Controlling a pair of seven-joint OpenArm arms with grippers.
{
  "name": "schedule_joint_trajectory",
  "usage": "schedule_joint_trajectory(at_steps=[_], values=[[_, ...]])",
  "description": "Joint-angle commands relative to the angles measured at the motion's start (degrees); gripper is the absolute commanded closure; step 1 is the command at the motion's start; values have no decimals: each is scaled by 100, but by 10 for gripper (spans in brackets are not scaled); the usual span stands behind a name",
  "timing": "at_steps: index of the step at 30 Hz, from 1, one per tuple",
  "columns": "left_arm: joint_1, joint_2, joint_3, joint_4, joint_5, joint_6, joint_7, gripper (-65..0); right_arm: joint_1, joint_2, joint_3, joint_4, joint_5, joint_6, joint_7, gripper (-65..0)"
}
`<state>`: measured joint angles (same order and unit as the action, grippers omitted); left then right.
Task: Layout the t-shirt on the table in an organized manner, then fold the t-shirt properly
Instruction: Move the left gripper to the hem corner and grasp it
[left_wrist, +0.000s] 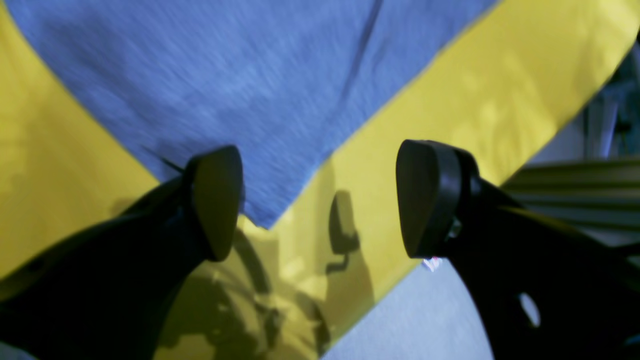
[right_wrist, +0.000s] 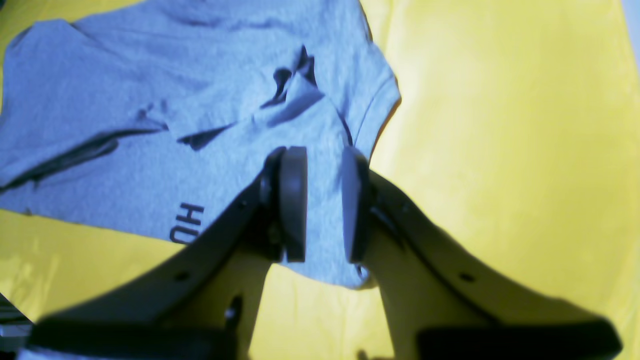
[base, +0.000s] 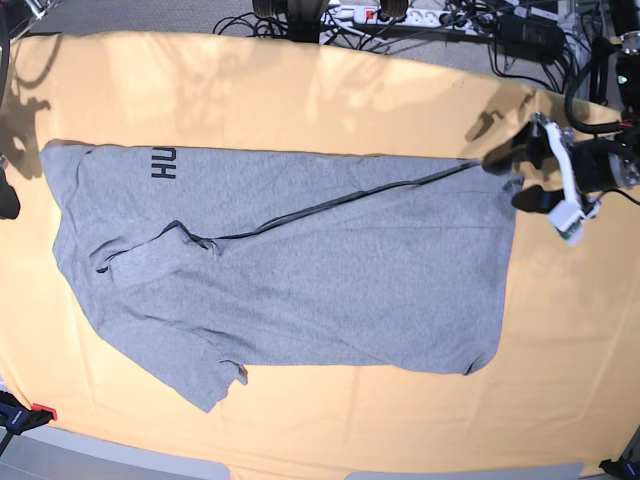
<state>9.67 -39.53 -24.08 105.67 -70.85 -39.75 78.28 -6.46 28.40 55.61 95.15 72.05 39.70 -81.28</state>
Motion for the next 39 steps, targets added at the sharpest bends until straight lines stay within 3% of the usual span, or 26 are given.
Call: schedule_joint_trajectory(at_steps=[1, 6, 12, 19, 25, 27, 31, 33, 35, 39], values=[[-76, -125, -7, 70, -114, -25, -105, -481, 33, 144, 33, 92, 146, 30, 128, -137], [-76, 0, 39, 68, -22, -25, -155, -481, 24, 144, 33, 92, 144, 30, 128, -137], [-81, 501, 39, 66, 817, -25, -181, -481, -52, 144, 33, 92, 146, 30, 128, -137], [-79, 787, 39, 66, 1106, -25, -326, -481, -52, 146, 33, 90, 125, 30, 128, -136], [-79, 811, 39, 66, 1967, 455, -872, -475, -52, 144, 33, 92, 127, 30, 128, -136], [-81, 811, 39, 66, 1987, 466, -909, -409, -52, 144, 31, 92, 127, 30, 128, -136], [-81, 811, 39, 66, 1982, 466, -911, -146, -52, 144, 31, 90, 127, 30, 128, -136], [-81, 811, 39, 66, 1982, 466, -909, -56, -52, 144, 31, 90, 127, 30, 128, -136], [-81, 811, 39, 66, 1985, 466, -911, -8, -50, 144, 31, 90, 127, 30, 128, -136], [-81, 807, 39, 66, 1985, 439, -905, 0, -52, 144, 33, 90, 125, 30, 128, -136]])
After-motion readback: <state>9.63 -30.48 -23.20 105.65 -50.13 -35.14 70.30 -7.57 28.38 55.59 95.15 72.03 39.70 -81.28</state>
